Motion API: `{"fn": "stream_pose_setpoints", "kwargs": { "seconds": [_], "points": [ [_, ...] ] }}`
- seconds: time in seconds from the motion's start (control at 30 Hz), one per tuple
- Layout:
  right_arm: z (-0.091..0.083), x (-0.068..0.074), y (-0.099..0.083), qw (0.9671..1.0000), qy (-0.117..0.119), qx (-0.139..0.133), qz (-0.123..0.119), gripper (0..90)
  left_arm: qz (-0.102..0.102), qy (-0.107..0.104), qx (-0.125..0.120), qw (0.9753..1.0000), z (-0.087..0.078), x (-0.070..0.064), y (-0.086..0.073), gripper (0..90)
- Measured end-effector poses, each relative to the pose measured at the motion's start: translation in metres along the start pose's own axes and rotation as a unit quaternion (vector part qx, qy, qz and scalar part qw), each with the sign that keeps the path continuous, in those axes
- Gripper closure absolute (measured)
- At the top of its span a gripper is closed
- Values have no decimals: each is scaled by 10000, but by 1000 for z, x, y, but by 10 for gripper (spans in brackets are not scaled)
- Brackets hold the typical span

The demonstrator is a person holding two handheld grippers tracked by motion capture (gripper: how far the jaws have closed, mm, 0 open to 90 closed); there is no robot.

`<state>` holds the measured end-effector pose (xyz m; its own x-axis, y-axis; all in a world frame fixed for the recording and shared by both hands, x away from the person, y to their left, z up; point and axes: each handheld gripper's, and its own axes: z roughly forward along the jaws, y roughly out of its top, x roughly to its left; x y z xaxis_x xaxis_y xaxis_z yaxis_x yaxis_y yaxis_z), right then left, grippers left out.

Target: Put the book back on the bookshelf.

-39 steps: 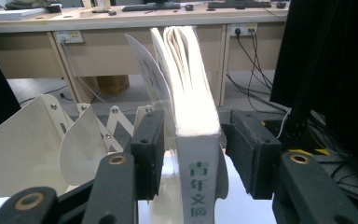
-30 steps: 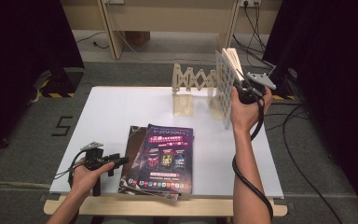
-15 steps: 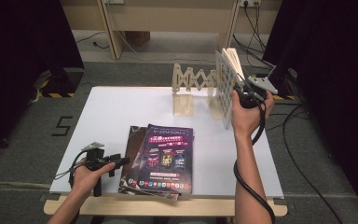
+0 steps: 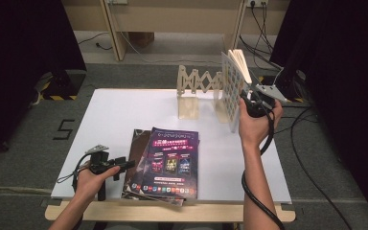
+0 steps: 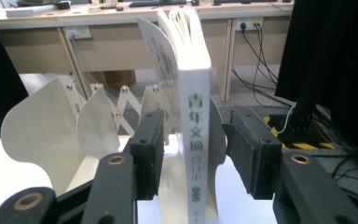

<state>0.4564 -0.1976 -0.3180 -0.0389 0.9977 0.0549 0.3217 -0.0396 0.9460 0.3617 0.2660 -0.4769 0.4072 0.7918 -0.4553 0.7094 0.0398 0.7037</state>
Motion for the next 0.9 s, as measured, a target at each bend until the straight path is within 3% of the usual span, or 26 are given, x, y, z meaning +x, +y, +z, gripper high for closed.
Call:
{"fn": "stream_pose_setpoints", "kwargs": {
  "seconds": [0.3, 0.57, 0.77, 0.9],
  "points": [
    [-10, 2, -13, 9998, 87, 170, 25, 563, 43, -114, -34, 9999, 9, -12, 11, 426],
    [-20, 10, -35, 9985, 323, 431, 71, 564, 186, -199, 197, 9994, 27, -23, 22, 444],
    [-23, 16, -60, 9957, 559, 724, 133, 570, 67, -112, 375, 9992, 46, -24, 30, 468],
    [-20, 23, -80, 9917, 750, 1037, 102, 569, 43, -33, 469, 9989, 57, -25, 33, 477]
  ]
}}
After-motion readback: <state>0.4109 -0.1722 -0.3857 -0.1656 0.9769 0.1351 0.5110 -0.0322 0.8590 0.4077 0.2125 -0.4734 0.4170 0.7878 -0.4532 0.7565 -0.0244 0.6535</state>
